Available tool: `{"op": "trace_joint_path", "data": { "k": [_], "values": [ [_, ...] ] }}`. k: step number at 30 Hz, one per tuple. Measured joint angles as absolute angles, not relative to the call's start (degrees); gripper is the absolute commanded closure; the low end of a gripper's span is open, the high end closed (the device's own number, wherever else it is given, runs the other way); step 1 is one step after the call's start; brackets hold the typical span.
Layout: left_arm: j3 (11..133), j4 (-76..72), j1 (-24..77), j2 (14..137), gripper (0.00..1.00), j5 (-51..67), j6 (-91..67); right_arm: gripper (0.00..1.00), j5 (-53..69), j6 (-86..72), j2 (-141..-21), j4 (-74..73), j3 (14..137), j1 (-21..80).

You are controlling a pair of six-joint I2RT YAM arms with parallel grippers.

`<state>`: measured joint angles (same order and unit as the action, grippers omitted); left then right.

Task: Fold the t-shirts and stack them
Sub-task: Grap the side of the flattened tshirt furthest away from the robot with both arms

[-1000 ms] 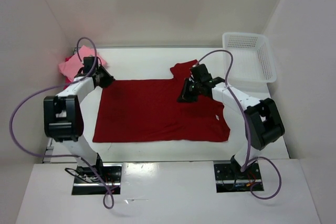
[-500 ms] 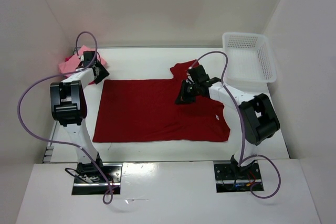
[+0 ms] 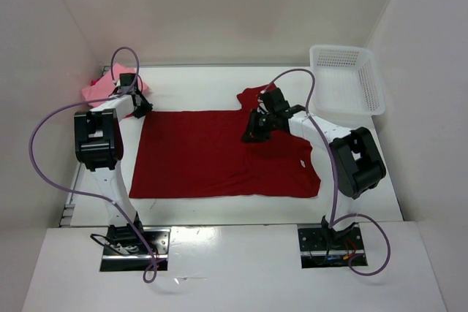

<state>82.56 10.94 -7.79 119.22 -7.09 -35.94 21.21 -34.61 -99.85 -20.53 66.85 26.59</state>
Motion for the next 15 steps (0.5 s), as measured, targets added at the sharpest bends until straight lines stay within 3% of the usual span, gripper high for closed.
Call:
{"op": "trace_joint_path", "data": {
  "k": [8, 15],
  "values": [
    [82.8, 11.3, -7.8, 119.5, 0.91, -6.0, -35.7, 0.46, 20.4, -33.6, -102.6, -20.6, 74.4, 24.3],
    [82.8, 11.2, -7.8, 119.5, 0.99, -4.9, -35.8, 0.43, 12.9, -31.2, -112.8, -20.6, 90.1, 16.7]
  ]
}}
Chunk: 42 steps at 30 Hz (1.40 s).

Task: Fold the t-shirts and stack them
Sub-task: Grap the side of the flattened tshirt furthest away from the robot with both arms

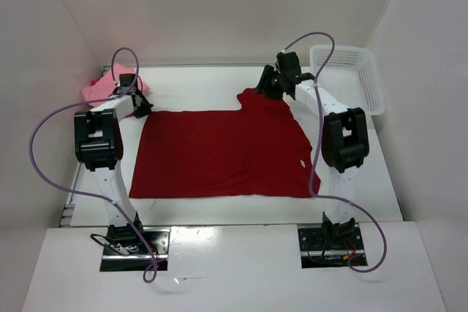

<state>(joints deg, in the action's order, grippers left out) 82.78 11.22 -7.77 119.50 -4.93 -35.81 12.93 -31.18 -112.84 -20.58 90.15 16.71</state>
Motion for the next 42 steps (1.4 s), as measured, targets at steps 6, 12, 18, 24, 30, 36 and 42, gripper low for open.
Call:
{"op": "trace_joint_path", "data": {
  "k": [6, 12, 18, 24, 30, 36, 42],
  "values": [
    [80.9, 10.3, -7.8, 117.9, 1.00, -2.6, -36.2, 0.42, 3.7, -27.5, -130.1, -23.4, 111.9, 13.0],
    [80.5, 10.0, -7.8, 116.7, 1.00, -1.4, -36.2, 0.44, -4.2, -24.2, -148.6, -33.2, 138.0, 12.7],
    [80.2, 9.9, -7.8, 116.6, 1.00, -0.4, -36.4, 0.46, -9.8, -22.2, -161.7, -41.8, 159.5, 12.8],
    [79.9, 9.8, -7.8, 116.6, 1.00, 0.0, -36.4, 0.49, -11.7, -21.1, -161.8, -42.8, 159.4, 12.8],
    [79.8, 9.8, -7.8, 116.6, 1.00, 0.1, -36.4, 0.56, -11.2, -20.9, -163.0, -43.2, 159.7, 12.7],
    [79.8, 9.8, -7.8, 116.6, 1.00, 0.2, -36.4, 0.73, -10.5, -21.2, -163.5, -43.3, 160.6, 12.8],
    [79.4, 9.5, -7.8, 116.6, 1.00, 0.4, -36.4, 0.98, -8.8, -21.7, -164.7, -43.4, 162.6, 12.7]
  ]
}}
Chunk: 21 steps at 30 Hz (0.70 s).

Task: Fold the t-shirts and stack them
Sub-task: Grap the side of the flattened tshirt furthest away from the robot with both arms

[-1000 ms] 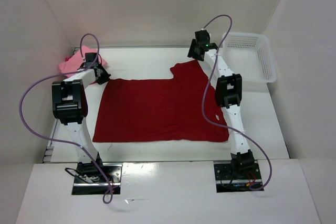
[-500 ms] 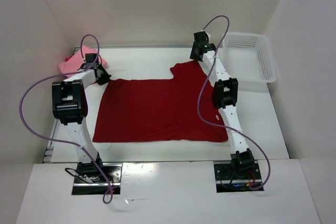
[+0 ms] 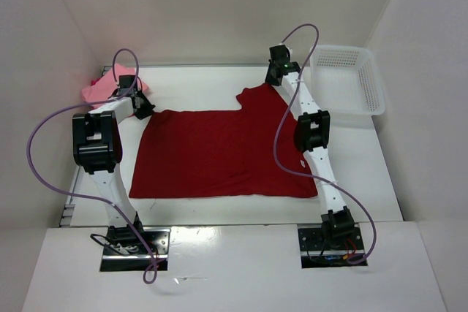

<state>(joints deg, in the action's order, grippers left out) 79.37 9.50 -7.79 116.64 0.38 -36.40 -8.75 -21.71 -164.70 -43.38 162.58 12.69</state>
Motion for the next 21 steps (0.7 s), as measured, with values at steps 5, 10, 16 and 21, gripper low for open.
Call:
{"op": "trace_joint_path", "data": {
  "k": [5, 10, 16, 21],
  "values": [
    [79.0, 9.3, -7.8, 116.6, 1.00, 0.5, -36.5, 1.00, -7.4, -22.1, -164.8, -44.4, 163.6, 12.7],
    [77.2, 8.6, -7.8, 115.4, 1.00, 1.0, -37.2, 1.00, -4.3, -22.6, -162.4, -46.4, 163.0, 12.4],
    [73.7, 8.4, -7.8, 110.1, 1.00, 1.3, -37.8, 1.00, -2.0, -22.8, -144.8, -44.3, 142.4, 12.3],
    [71.6, 7.6, -7.8, 105.8, 1.00, 1.4, -37.8, 1.00, -0.9, -22.8, -128.7, -39.9, 123.9, 12.1]
  ]
}}
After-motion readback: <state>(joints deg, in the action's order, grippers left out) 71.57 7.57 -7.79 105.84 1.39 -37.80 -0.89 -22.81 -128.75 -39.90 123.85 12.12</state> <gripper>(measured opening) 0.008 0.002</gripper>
